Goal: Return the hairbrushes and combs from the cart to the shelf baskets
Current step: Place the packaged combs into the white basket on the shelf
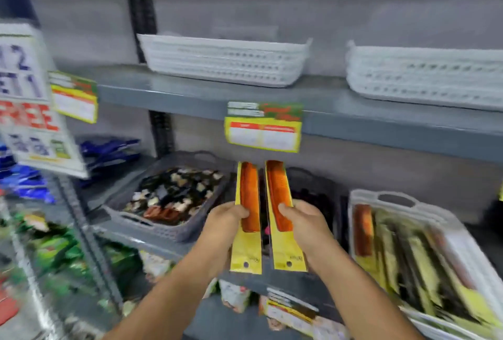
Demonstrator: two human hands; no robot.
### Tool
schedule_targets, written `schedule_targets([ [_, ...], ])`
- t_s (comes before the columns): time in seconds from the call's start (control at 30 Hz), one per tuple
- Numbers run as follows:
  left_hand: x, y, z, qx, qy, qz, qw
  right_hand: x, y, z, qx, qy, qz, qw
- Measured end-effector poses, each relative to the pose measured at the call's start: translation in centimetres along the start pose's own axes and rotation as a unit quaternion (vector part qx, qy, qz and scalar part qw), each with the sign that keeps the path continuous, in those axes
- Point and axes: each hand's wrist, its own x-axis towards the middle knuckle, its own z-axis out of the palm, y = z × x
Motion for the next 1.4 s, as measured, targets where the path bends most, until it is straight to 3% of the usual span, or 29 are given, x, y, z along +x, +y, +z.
schedule_targets([
  [0.2,0.4,-2.8,12.6,0.031,-0.117,-0.025,0.992,0.2,2.0,-12.5,-0.077,0.135,-0.035,0.987],
  [0.47,1.5,-7.3,23.2,0.115,-0.144,-0.032,0.982,-0.2,4.3,-23.3,-0.202,0.225,-0.036,0.953],
  [0.57,1.6,-8.8,25.5,0.156,-0.123,-0.015,0.98,0.1,5.5,-25.0,-0.269,0.226,-0.027,0.936],
  [0.77,1.9,-10.9,27.7,0.263,-0.155,0.018,0.952,1.5,7.8,-26.7,-0.408,0.172,0.056,0.895],
  [0.93,2.6,-10.8,28.6,0.424,-0.126,0.037,0.896,1.9,8.6,-27.2,-0.445,0.157,0.089,0.877],
  [1.2,3.3,-10.8,29.6,0.523,-0.158,0.026,0.837,2.5,8.8,-25.8,-0.54,0.166,0.122,0.816],
  [1.4,2.9,-11.2,30.0,0.572,-0.18,0.071,0.797,2.0,9.4,-25.3,-0.629,0.17,0.088,0.754],
])
